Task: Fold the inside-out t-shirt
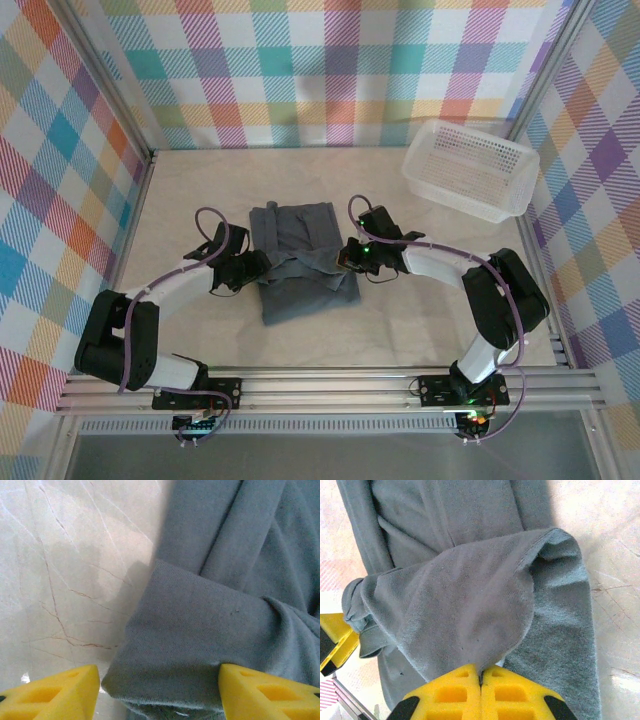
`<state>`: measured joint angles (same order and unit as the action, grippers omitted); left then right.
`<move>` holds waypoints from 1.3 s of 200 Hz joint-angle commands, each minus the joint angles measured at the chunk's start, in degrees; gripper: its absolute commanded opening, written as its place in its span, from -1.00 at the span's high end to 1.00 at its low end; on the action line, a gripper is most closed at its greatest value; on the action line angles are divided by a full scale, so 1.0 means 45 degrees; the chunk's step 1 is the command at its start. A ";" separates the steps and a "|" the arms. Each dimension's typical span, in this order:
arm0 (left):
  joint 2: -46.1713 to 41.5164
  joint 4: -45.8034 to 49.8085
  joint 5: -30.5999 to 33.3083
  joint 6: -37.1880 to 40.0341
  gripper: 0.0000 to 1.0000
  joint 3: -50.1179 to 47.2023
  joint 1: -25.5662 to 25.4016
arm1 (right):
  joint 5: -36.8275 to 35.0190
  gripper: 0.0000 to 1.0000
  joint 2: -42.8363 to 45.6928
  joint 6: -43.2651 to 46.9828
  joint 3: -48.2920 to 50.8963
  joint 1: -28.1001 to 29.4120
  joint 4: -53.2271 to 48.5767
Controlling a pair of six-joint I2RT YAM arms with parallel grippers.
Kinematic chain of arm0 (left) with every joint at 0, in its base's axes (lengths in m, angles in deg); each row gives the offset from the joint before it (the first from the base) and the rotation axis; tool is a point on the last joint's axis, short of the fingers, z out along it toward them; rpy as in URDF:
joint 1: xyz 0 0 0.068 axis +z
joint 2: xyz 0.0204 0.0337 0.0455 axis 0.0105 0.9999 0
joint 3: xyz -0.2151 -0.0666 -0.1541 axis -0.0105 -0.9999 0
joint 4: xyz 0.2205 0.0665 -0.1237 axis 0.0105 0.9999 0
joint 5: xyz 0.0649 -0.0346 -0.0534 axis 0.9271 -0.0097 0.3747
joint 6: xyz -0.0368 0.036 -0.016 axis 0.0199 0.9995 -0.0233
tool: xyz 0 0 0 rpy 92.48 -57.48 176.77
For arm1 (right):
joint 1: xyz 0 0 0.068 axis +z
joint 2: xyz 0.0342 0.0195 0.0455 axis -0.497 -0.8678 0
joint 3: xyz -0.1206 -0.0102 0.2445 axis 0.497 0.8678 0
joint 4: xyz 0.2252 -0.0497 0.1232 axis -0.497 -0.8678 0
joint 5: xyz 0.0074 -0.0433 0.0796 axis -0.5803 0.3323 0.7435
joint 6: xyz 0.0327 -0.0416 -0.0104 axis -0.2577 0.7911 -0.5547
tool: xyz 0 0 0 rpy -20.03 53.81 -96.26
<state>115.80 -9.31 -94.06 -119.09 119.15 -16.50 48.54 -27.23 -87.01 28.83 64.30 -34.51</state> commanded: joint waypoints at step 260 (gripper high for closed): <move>0.7040 -0.3003 -0.2121 -0.0357 0.20 0.7190 0.3067 | 0.0828 0.14 -0.7145 0.0847 -0.9358 -0.2248 -0.0131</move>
<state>146.21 -17.60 -101.16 -120.42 148.64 -4.88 49.02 -58.88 -85.02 -7.67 54.73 -34.40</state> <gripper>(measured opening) 0.354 0.374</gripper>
